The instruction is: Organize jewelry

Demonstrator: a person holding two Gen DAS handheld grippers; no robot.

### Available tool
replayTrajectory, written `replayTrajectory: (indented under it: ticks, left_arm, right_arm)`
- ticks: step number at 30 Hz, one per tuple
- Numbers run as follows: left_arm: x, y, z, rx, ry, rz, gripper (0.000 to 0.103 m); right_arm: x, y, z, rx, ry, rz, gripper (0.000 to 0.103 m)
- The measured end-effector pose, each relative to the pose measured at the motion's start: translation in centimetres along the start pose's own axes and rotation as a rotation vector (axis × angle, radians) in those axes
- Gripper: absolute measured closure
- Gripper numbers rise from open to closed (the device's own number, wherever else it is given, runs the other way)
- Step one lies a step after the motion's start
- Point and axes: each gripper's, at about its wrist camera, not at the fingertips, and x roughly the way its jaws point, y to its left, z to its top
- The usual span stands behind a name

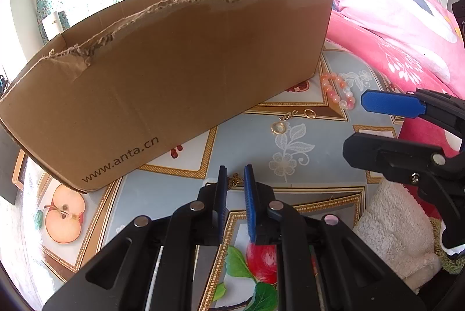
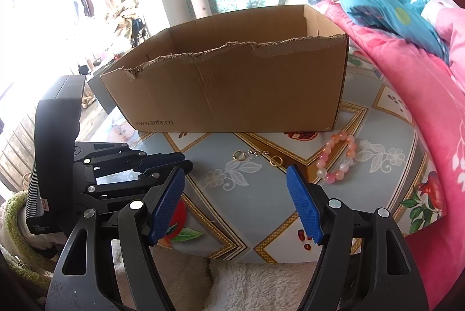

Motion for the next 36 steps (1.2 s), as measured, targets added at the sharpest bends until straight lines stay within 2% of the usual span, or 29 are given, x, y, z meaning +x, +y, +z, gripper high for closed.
replayTrajectory:
  ticks: [23,36]
  left_arm:
    - [-1.3,0.8,0.1,-0.028,-0.031,0.038,0.092]
    - [-1.0,2.3,0.1,-0.067,-0.034,0.029,0.092]
  right_arm:
    - [0.2,-0.1,0.3,-0.007,-0.006,0.005,0.035]
    - [4.1,1.1,1.7,-0.071,0.048,0.022,0.065]
